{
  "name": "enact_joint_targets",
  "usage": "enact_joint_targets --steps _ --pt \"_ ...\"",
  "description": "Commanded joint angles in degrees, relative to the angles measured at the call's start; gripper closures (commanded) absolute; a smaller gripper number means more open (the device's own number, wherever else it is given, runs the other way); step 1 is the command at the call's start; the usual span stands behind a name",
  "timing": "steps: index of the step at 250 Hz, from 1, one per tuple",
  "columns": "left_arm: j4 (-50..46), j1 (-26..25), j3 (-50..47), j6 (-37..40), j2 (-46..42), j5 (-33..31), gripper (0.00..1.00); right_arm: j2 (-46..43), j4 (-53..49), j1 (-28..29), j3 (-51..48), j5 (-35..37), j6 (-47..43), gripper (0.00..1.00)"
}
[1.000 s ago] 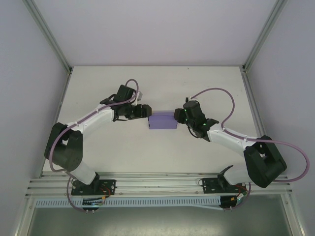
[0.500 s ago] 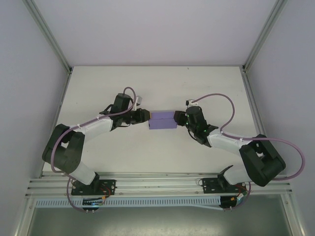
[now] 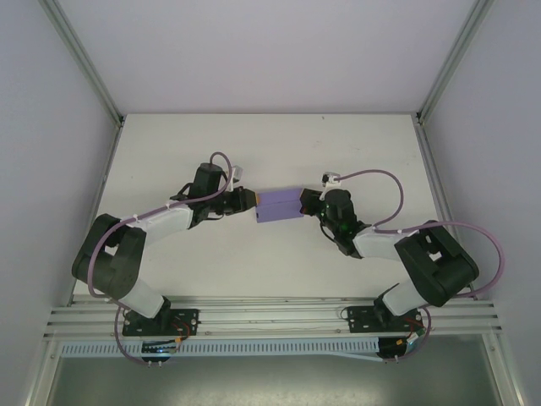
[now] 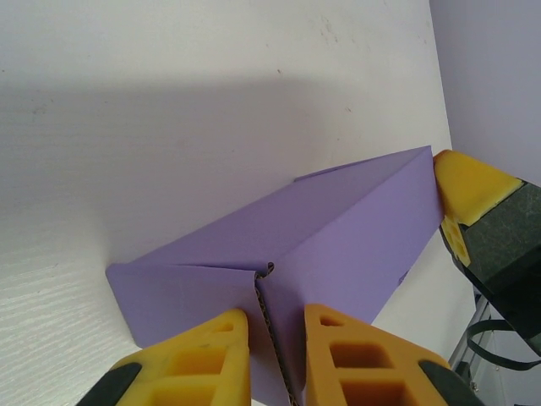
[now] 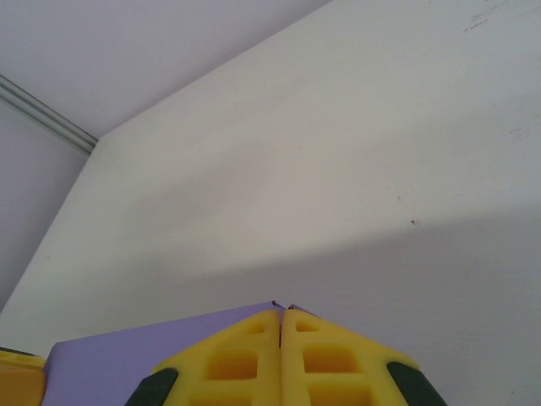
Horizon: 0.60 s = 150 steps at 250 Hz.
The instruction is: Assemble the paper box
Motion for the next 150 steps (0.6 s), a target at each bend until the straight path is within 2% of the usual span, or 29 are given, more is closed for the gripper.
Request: enact_joint_targets --steps 1,41,71,82,96,108,125,130,139,150 --pt "-11.5 -0.8 -4.1 1.6 5.2 -4.9 1.00 7.7 -27.4 1.2 -6.9 -6.9 1.2 1.00" --pt "-11.9 -0.9 -2.5 2.7 4.4 -4.2 1.00 4.0 -31.0 1.3 -4.6 -7.4 0.9 1.00" --pt "-15.8 -0.9 2.4 5.1 3.6 -5.1 0.94 -0.3 -41.6 1.1 2.8 -5.8 -0.6 1.00" --pt "-16.8 -0.9 4.4 6.0 3.2 -5.3 0.84 -1.4 -46.2 1.0 6.6 -4.6 -1.8 0.94" --pt "-17.8 -0.9 7.0 6.7 2.7 -6.0 0.78 -2.4 -50.7 1.0 10.7 -2.8 -3.1 0.87" --pt "-18.9 -0.9 9.2 7.2 2.1 -6.9 0.65 -3.2 -53.9 0.9 14.3 -1.1 -4.0 0.79" --pt "-20.6 -0.9 12.1 8.4 1.1 -8.4 0.59 -3.9 -57.4 0.7 19.4 0.5 -6.8 0.77" --pt "-21.5 -0.9 13.1 8.9 0.8 -9.1 0.53 -4.0 -58.5 0.8 21.1 0.9 -7.5 0.75" --pt "-23.6 -0.9 14.8 10.0 0.2 -10.9 0.33 -4.1 -60.1 0.7 24.0 1.6 -8.7 0.70" --pt "-26.1 -0.9 17.9 11.4 -0.7 -13.3 0.22 -4.3 -61.6 0.7 27.3 2.0 -10.6 0.59"
